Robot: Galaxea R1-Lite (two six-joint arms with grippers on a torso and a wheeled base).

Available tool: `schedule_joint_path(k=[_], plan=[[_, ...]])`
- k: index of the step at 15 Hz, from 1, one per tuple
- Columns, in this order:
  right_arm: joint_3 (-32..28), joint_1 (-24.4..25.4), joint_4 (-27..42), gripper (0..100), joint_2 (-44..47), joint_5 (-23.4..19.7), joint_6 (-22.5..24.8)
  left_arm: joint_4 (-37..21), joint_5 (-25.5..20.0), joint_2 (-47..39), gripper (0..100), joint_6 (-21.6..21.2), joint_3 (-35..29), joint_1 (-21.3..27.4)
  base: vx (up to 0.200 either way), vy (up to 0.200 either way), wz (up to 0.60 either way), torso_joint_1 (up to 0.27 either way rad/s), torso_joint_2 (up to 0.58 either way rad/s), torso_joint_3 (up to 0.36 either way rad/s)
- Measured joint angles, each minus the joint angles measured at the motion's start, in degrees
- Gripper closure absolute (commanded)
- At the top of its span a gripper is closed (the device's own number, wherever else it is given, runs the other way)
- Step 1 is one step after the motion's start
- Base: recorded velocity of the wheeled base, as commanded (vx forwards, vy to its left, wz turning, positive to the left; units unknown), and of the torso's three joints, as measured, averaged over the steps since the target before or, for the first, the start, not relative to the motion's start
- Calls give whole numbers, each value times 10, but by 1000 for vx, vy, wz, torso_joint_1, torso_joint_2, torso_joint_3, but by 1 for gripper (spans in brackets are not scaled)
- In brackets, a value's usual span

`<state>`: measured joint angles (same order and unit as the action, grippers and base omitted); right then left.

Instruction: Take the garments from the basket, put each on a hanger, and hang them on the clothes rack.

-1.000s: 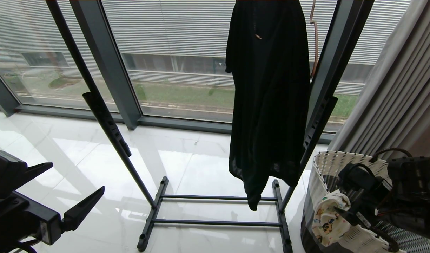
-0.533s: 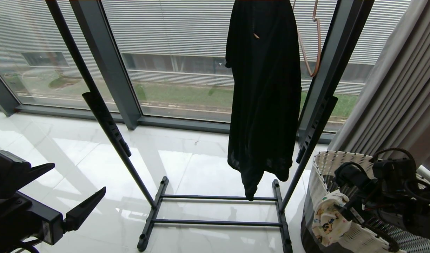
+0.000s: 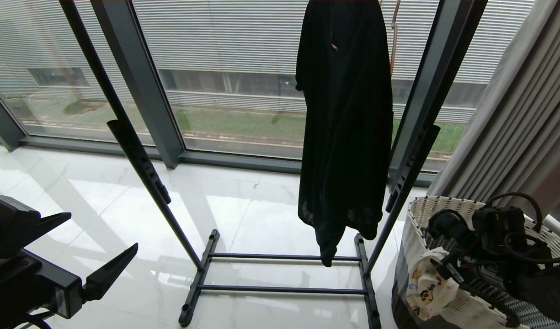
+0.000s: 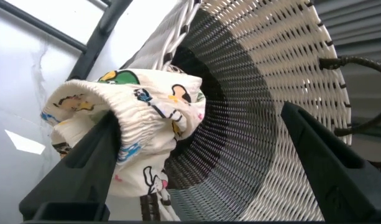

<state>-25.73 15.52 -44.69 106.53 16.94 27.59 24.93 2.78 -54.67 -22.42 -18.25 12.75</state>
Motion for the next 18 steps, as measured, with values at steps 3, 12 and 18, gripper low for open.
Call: schedule_joint_path(k=[3,12,18], plan=[[0,0,0,100,8,1,0,0,0,0,0,1,0,0,0,0,0,0,0,0],[-33,83,86,100,-107,0,-58,0,-2,-3,0,64,-5,93,0,0,0,0,0,0],[-213,185,366,100,-240,0,-71,0,90,-46,0,50,-24,168,-67,0,0,2,2,0]])
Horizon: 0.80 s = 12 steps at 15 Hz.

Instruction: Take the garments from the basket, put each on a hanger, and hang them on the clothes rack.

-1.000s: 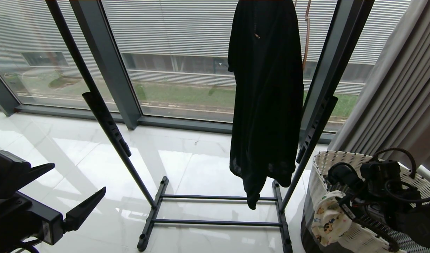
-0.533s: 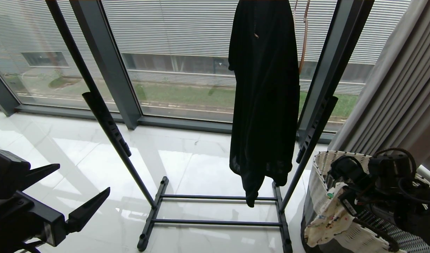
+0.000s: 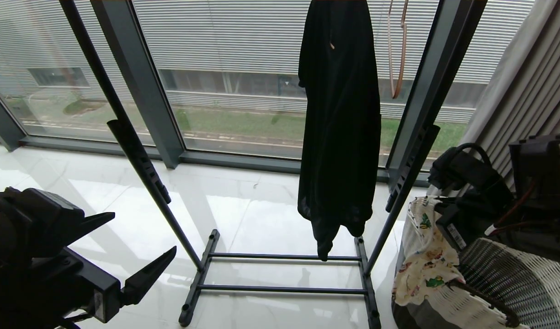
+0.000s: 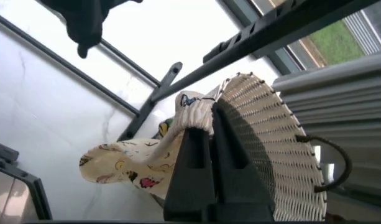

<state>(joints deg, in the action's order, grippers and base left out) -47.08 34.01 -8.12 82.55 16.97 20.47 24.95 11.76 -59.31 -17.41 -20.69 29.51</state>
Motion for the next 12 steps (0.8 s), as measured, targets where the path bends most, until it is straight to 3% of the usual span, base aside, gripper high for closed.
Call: schedule_joint_path(k=[5,12], plan=[[-94,66,60,100,-29,1,1,0,1,-11,0,0,-1,30,-200,0,0,0,3,4],[-143,109,60,100,-4,1,2,0,1,-13,0,4,-1,56,-200,0,0,3,3,0]])
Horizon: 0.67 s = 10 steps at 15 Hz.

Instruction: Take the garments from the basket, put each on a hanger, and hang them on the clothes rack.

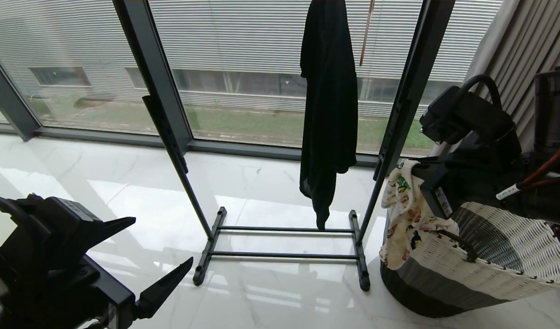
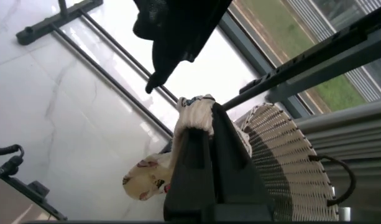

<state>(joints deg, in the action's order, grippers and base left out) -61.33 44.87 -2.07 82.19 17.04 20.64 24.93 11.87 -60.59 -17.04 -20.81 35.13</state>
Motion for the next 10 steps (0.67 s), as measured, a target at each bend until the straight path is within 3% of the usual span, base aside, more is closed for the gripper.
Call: schedule_joint_path(k=[1,5,10], plan=[[-3,8,0,100,3,0,0,0,0,0,0,0,-2,12,-200,0,0,2,-2,7],[-8,39,-2,100,10,-1,-2,0,0,0,0,42,-16,63,0,0,0,0,0,0],[-52,89,-7,100,39,-2,-11,0,1,-29,0,104,-78,164,0,0,0,0,0,0]])
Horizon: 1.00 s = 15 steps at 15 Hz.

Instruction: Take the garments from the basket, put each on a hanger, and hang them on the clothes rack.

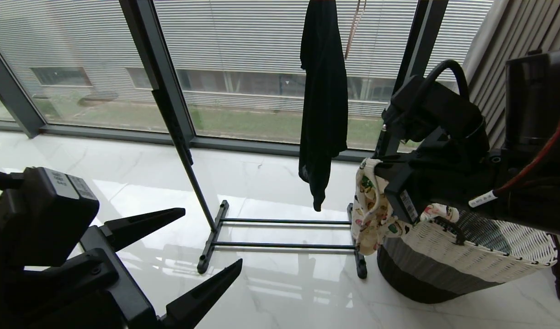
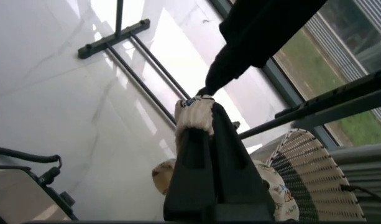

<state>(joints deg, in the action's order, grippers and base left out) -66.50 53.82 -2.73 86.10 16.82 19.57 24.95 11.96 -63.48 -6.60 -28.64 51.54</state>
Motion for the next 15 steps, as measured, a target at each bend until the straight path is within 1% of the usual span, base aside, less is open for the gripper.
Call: schedule_joint_path(k=[2,5,6,10,13,15], plan=[[-23,19,-1,100,15,0,-11,0,-1,-25,0,1,-11,22,0,0,0,0,0,0],[-58,51,-1,100,39,0,-26,0,-1,-71,0,5,-29,33,0,0,0,0,0,0],[-65,60,-1,100,45,0,-27,0,-1,-84,0,7,-33,33,0,0,0,0,0,0],[-81,86,-1,100,58,0,-27,0,0,-119,0,47,-44,32,0,0,0,0,0,0],[-89,118,-1,100,70,0,-32,0,1,-139,0,52,-23,30,0,0,0,0,0,0],[-107,139,-1,100,82,0,-38,0,1,-156,0,54,-9,12,0,0,0,0,0,0]])
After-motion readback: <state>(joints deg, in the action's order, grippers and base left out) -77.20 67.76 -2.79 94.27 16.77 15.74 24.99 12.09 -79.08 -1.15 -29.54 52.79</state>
